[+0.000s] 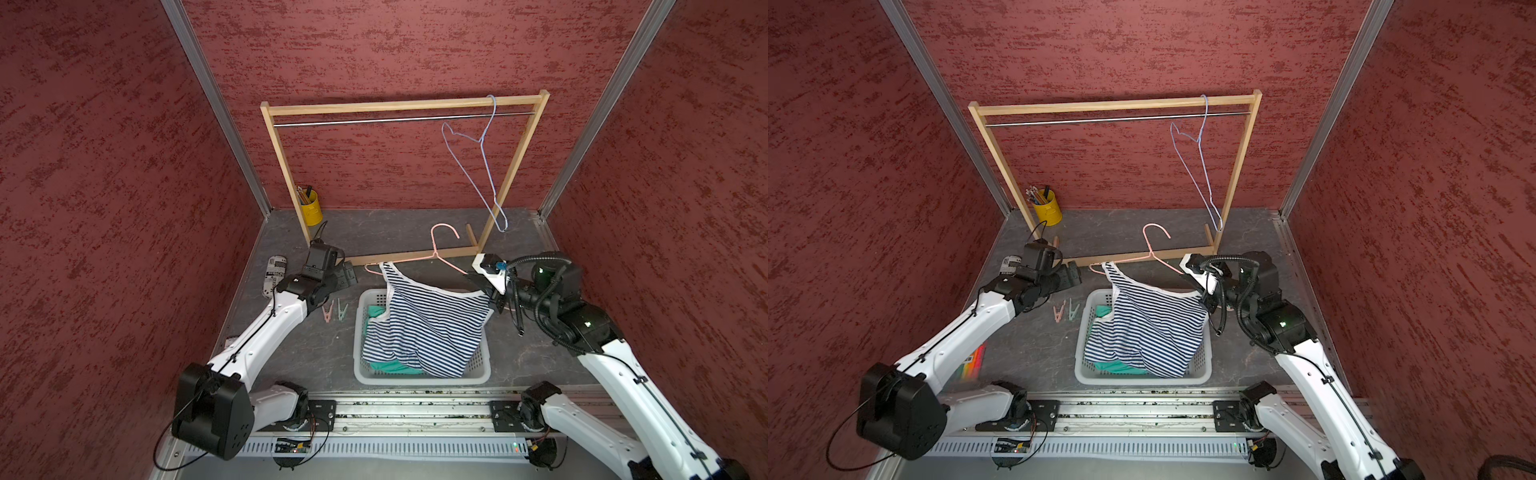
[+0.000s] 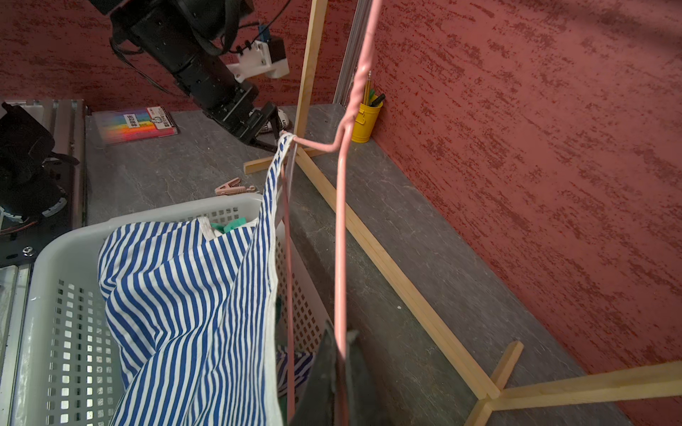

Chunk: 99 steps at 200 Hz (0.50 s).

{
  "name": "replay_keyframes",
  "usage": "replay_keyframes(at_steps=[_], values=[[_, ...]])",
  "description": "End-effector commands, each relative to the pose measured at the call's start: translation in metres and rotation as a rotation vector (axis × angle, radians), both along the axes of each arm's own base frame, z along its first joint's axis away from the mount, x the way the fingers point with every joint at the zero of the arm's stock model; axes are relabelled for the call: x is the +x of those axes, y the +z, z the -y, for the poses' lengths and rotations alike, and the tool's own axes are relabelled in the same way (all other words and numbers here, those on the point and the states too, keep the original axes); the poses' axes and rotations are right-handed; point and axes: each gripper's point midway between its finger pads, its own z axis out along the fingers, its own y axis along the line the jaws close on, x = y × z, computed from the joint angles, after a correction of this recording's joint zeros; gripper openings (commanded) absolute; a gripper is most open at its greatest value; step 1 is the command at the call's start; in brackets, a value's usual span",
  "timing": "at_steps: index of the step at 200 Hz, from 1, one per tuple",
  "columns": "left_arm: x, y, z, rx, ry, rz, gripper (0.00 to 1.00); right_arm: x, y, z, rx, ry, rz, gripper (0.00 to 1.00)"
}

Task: Remove the clothespins securing tank tops to the hanger
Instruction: Place the clothespin at the center of the board.

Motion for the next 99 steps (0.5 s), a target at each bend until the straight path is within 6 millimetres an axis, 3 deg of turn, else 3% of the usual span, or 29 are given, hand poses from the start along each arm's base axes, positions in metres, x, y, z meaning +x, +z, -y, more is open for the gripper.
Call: replay_keyframes(at_steps=[1,19,37,80,99], values=[[-0.003,0.01,-0.027,0.107,0.075,0.022,1.0,0.002,0.011,-0.001,0.019,0.004,0.046,0.0],[-0.005,0.021,-0.027,0.096,0.072,0.066,1.0,0.001,0.014,-0.003,0.024,0.017,0.052,0.0],[-0.006,0.037,-0.008,0.023,-0.039,0.155,1.0,-0.001,0.016,-0.004,0.026,0.031,0.057,0.0],[-0.031,0.099,0.027,-0.091,-0.306,0.522,1.0,-0.003,0.017,-0.008,0.025,0.065,0.054,0.0],[-0.045,0.125,0.032,-0.079,-0.382,0.657,1.0,-0.007,0.017,-0.011,0.019,0.096,0.066,0.0]])
